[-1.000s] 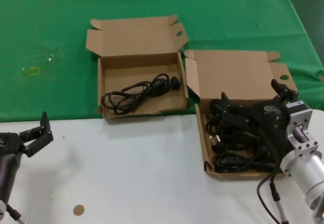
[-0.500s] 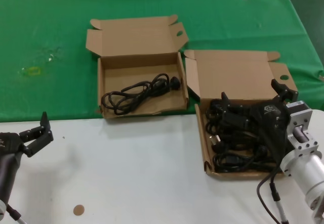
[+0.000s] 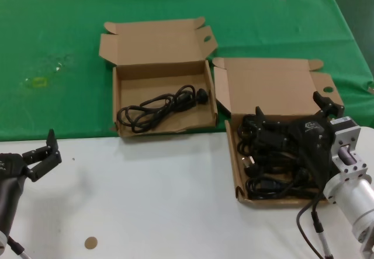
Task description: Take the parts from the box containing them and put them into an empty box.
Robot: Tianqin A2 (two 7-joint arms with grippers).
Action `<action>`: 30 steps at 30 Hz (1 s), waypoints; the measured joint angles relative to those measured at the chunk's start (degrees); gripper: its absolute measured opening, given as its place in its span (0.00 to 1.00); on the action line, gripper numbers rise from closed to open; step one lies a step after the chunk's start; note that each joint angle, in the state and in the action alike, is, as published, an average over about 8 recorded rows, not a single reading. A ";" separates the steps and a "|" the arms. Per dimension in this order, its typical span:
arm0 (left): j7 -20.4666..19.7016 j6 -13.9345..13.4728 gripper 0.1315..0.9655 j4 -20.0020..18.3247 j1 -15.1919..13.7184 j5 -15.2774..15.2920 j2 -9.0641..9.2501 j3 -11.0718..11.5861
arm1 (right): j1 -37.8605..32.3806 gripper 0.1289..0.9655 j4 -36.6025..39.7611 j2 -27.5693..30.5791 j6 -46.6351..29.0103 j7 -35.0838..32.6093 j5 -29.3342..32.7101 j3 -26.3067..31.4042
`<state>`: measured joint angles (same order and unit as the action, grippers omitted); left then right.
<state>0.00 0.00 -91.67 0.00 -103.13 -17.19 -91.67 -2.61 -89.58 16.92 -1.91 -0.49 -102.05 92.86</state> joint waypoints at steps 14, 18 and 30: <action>0.00 0.00 1.00 0.00 0.00 0.00 0.00 0.00 | 0.00 1.00 0.00 0.00 0.00 0.00 0.00 0.00; 0.00 0.00 1.00 0.00 0.00 0.00 0.00 0.00 | 0.00 1.00 0.00 0.00 0.00 0.00 0.00 0.00; 0.00 0.00 1.00 0.00 0.00 0.00 0.00 0.00 | 0.00 1.00 0.00 0.00 0.00 0.00 0.00 0.00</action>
<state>0.00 0.00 -91.67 0.00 -103.13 -17.19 -91.67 -2.61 -89.58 16.92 -1.91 -0.49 -102.05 92.86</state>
